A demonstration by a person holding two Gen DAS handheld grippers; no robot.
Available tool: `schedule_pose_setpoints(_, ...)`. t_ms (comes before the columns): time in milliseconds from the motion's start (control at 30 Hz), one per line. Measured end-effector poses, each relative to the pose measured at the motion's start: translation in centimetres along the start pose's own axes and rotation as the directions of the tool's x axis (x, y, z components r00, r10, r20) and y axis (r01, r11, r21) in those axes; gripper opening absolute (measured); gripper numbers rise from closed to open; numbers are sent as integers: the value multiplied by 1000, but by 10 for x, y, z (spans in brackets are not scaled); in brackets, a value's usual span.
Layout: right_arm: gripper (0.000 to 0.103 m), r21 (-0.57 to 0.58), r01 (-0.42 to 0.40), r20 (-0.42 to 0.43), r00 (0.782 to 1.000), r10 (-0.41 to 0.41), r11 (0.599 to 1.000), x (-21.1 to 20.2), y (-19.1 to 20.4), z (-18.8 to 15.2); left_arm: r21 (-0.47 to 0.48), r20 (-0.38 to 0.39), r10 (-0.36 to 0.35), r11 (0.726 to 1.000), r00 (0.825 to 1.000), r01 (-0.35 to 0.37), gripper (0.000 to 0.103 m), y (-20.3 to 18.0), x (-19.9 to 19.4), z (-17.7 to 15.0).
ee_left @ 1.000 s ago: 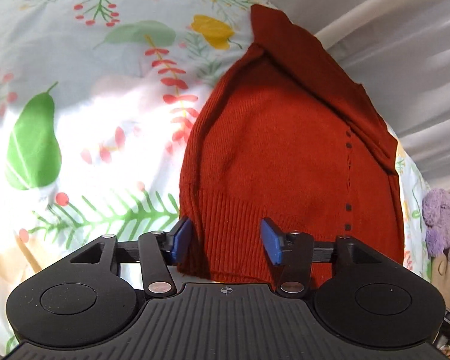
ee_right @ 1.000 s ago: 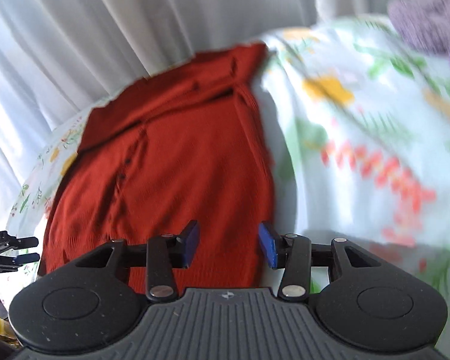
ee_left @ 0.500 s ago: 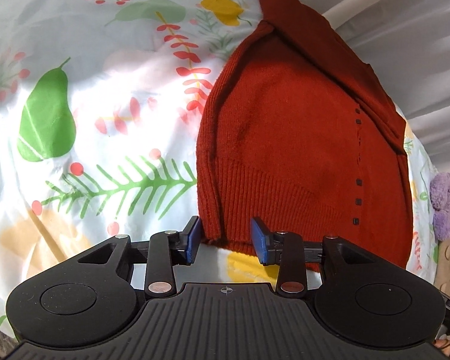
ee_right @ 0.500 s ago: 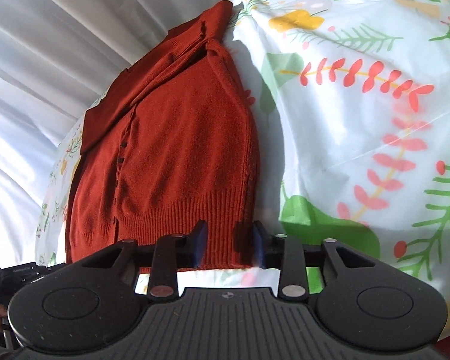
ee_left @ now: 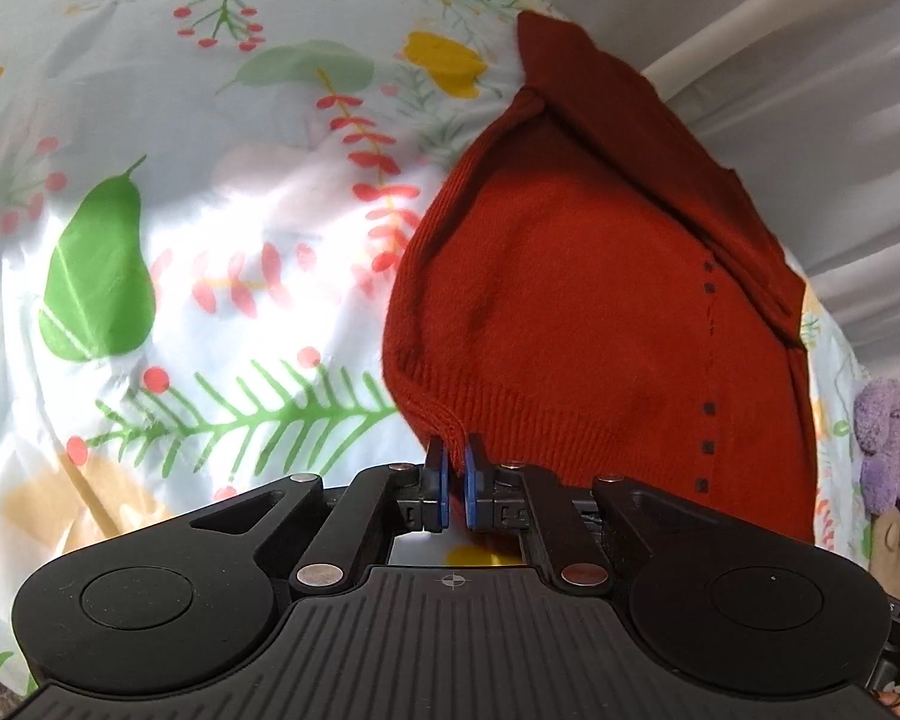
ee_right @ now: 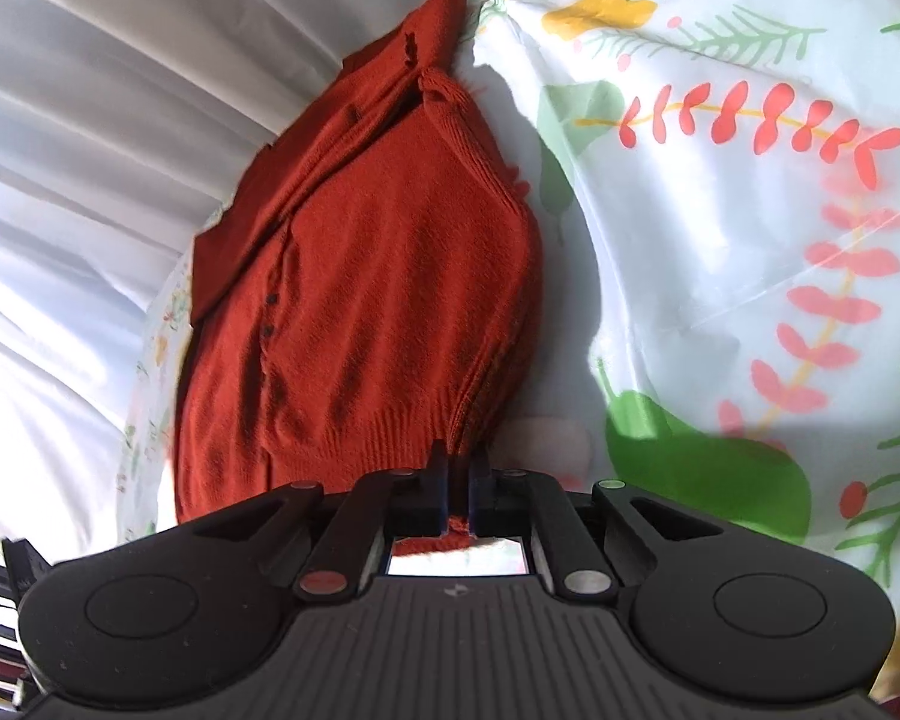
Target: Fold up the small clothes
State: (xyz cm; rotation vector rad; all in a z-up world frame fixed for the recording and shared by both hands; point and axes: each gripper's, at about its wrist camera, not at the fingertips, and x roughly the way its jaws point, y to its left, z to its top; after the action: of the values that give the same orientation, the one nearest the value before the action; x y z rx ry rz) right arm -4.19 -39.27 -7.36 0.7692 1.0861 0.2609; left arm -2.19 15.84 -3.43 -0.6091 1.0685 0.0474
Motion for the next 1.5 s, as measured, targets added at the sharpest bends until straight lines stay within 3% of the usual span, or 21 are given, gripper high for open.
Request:
schedule_pose_setpoints(167, 5, -25, -102, 102, 989, 104, 994, -12, 20, 32, 12, 133, -67, 998, 989, 66, 6, -23, -19, 42)
schedule_pose_setpoints(267, 5, -75, -107, 171, 978, 118, 991, -11, 42, 62, 38, 208, -71, 997, 976, 65, 6, -43, -18, 71)
schedule_pose_setpoints(467, 5, -184, 36, 305, 952, 23, 982, 17, 76, 115, 97, 313, -37, 995, 949, 6, 9, -65, 15, 112)
schedule_pose_setpoints(533, 6, -214, 115, 343, 939, -35, 970, 28, 80, 123, 136, 329, -46, 991, 943, 1, 14, -64, 25, 114)
schedule_pose_setpoints(633, 10, -245, 167, 350, 934, -73, 955, 36, 75, 128, 236, 359, -7, 968, 933, -83, 32, -62, 37, 115)
schedule_pose_setpoints(667, 13, -254, 173, 338, 938, -80, 952, 36, 69, 127, 266, 353, 3, 959, 935, -103, 38, -60, 43, 116)
schedule_pose_setpoints(733, 23, -290, 199, 309, 945, -105, 936, 46, 65, 127, 309, 315, 17, 944, 949, -120, 39, -58, 57, 117)
schedule_pose_setpoints(1000, 23, -475, 304, 247, 947, -207, 826, 85, 71, 121, 410, 187, 52, 903, 981, -126, 40, -66, 104, 114)
schedule_pose_setpoints(1167, 23, -498, 301, 212, 952, -222, 813, 96, 68, 128, 421, 160, 52, 900, 986, -116, 44, -63, 109, 117)
schedule_pose_setpoints(1267, 23, -514, 291, 207, 955, -212, 807, 101, 70, 131, 428, 140, 55, 897, 989, -110, 39, -64, 109, 119)
schedule_pose_setpoints(1333, 23, -523, 265, 182, 963, -197, 810, 102, 73, 131, 435, 131, 58, 894, 990, -110, 27, -65, 109, 119)
schedule_pose_setpoints(1400, 19, -537, 256, 175, 966, -191, 804, 103, 76, 130, 415, 139, 71, 902, 988, -123, 14, -63, 109, 120)
schedule_pose_setpoints(1500, 8, -536, 278, 192, 960, -205, 798, 106, 76, 130, 391, 126, 62, 914, 990, -107, 8, -65, 107, 122)
